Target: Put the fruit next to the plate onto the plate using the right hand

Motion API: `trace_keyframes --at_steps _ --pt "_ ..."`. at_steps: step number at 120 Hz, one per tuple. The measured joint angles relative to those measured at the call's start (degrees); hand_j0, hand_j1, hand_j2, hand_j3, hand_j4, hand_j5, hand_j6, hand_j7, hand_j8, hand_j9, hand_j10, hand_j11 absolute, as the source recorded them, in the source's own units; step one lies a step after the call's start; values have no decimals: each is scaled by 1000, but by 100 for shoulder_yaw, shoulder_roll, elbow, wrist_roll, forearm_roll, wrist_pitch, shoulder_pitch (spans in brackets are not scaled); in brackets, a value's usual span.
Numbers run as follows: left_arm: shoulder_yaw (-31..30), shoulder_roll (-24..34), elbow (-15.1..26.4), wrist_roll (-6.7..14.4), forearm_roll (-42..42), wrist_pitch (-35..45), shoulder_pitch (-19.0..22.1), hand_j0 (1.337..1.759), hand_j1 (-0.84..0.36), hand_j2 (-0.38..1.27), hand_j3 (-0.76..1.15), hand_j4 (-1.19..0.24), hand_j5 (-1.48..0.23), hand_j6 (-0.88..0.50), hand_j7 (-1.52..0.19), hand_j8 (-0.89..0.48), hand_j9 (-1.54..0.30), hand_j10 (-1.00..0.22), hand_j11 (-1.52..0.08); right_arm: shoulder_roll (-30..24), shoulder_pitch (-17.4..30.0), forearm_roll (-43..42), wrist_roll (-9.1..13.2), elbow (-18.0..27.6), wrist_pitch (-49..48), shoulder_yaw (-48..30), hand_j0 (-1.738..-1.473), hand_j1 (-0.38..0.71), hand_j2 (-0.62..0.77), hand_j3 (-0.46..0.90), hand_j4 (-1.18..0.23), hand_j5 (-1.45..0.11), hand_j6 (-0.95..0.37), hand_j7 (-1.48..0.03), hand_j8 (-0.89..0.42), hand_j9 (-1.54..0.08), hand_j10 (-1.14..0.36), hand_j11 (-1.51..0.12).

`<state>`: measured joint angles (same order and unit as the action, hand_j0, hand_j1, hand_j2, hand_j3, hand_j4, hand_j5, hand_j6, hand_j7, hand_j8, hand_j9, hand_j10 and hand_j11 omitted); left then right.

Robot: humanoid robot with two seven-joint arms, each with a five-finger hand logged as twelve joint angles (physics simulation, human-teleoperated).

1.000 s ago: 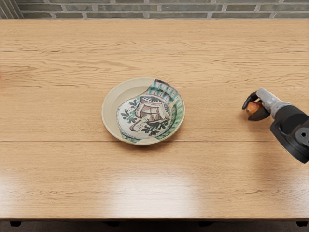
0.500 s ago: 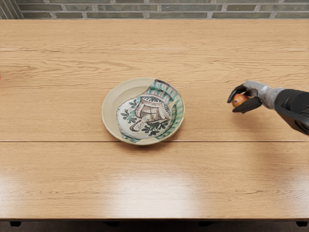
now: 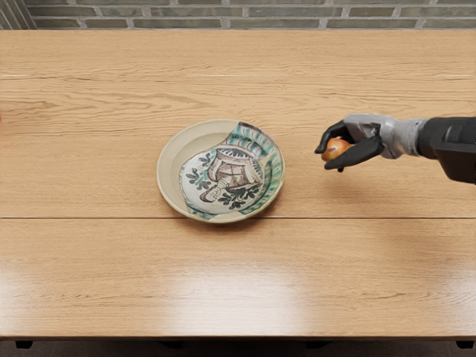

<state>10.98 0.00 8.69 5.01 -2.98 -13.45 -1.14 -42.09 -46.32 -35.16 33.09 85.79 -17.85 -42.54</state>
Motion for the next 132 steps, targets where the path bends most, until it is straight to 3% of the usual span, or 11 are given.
trace_keyframes --at_steps 99,124,132 --pt "0 0 -1 0 0 0 0 1658 349 0 0 0 0 0 0 0 0 0 0 630 -42 1097 14 -3 -1376 -685 -1625 464 79 -2 -880 -1041 -272 -1083 -251 -1073 -806 -1075" --pt "0 0 -1 0 0 0 0 1658 349 0 0 0 0 0 0 0 0 0 0 1001 -137 803 17 -38 -1264 -714 -1626 446 21 -1 -891 -1046 -281 -1083 -255 -1079 -820 -1086" --pt "0 0 -1 0 0 0 0 1658 349 0 0 0 0 0 0 0 0 0 0 1182 -185 504 16 -44 -1113 -714 -1627 462 85 -1 -889 -1049 -278 -1083 -252 -1080 -814 -1089"
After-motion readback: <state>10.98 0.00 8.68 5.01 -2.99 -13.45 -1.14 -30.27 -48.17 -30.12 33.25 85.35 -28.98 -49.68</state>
